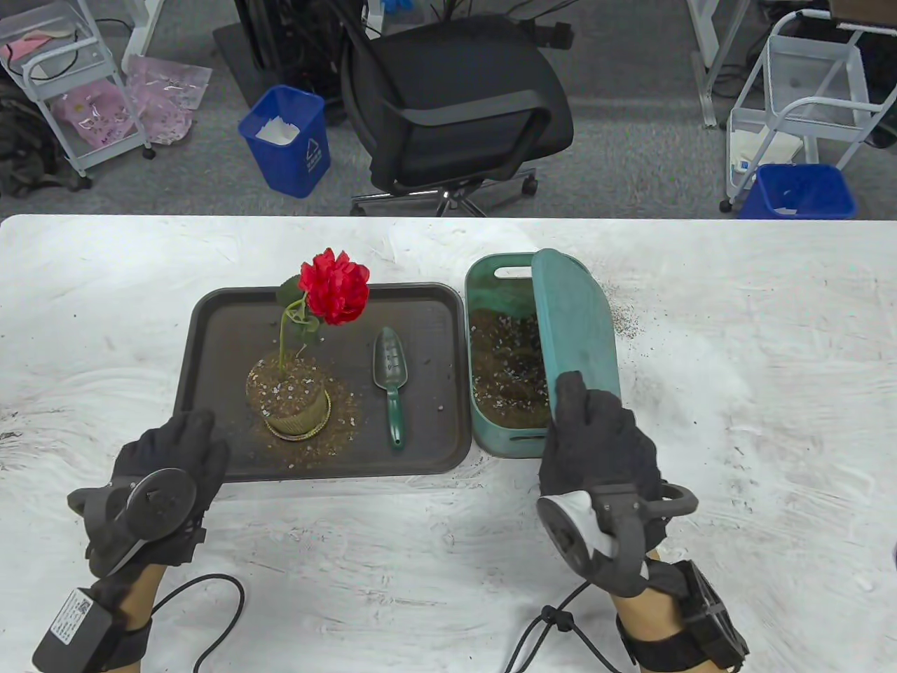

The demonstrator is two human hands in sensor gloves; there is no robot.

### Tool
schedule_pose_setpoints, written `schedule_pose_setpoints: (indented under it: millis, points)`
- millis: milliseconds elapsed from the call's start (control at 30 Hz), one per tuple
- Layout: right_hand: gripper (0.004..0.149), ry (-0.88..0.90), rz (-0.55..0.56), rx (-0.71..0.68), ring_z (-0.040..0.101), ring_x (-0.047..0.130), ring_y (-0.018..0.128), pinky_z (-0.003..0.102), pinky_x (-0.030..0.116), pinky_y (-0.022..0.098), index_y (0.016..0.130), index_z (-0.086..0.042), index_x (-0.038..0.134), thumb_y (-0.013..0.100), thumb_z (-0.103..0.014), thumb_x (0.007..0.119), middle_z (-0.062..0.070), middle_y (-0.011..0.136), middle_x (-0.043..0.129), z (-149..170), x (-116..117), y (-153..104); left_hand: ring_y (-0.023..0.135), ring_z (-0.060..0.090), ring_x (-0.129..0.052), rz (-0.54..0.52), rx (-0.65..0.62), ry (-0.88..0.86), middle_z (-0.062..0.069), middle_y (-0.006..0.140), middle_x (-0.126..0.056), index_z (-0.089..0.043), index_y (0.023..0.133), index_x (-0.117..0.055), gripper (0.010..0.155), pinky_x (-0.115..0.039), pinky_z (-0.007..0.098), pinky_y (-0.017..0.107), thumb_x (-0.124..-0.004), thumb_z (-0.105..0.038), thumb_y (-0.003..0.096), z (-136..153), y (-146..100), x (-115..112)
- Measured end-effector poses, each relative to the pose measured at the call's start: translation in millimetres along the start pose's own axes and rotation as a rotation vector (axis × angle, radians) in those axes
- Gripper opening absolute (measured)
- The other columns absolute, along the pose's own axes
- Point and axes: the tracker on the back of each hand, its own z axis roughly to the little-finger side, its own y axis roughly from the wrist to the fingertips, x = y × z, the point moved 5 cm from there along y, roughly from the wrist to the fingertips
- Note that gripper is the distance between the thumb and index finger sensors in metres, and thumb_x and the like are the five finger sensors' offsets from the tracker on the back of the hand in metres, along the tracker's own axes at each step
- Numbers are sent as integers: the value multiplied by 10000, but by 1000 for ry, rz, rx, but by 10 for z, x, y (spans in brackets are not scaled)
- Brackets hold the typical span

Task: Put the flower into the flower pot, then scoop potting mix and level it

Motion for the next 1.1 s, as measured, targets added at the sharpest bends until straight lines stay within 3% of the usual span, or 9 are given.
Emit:
schedule_pose_setpoints:
  millis: [100, 167, 267, 467, 833, 1100]
  points:
    - [480, -60, 32, -117, 334, 1001, 480, 471, 938, 273, 847, -225, 830, 419, -440, 847, 99, 765, 906, -202, 181, -230, 644, 314, -1081, 11, -5, 1, 50, 850, -950, -248, 870, -896, 578, -876, 487, 525, -799, -558, 392, -11, 0, -18]
    - [491, -55, 32, -159, 382, 963, 644, 560, 908, 417, 862, -213, 823, 427, -442, 830, 121, 873, 853, -284, 301, -374, 642, 315, -1082, 17, -7, 7, 46, 849, -951, -249, 870, -897, 577, -876, 487, 523, -798, -559, 393, -13, 2, -33]
    - [500, -42, 34, -233, 409, 931, 765, 642, 854, 519, 891, -211, 795, 439, -423, 811, 125, 948, 822, -381, 428, -538, 642, 314, -1081, 24, -2, 10, 50, 849, -952, -250, 870, -896, 576, -876, 487, 524, -799, -559, 393, 1, 6, -51]
    - [502, -81, 46, -340, 410, 928, 798, 656, 832, 547, 908, -232, 773, 440, -415, 800, 104, 946, 857, -500, 475, -672, 637, 316, -1083, 32, 10, 12, 49, 847, -953, -248, 867, -900, 576, -876, 487, 524, -799, -559, 392, 9, 8, -46]
    - [508, -125, -28, -396, 415, 935, 788, 670, 822, 542, 904, -222, 787, 434, -413, 812, 106, 935, 878, -716, 555, -447, 638, 312, -1084, 50, 8, 18, 47, 845, -955, -250, 866, -899, 577, -878, 485, 521, -798, -561, 390, -3, 13, -83]
    - [574, -164, -99, -404, 423, 891, 829, 677, 806, 556, 941, -225, 740, 424, -473, 776, 115, 976, 830, -775, 813, -300, 637, 314, -1085, 61, 5, 21, 48, 845, -955, -248, 867, -900, 580, -878, 485, 521, -799, -561, 390, -10, 15, -94]
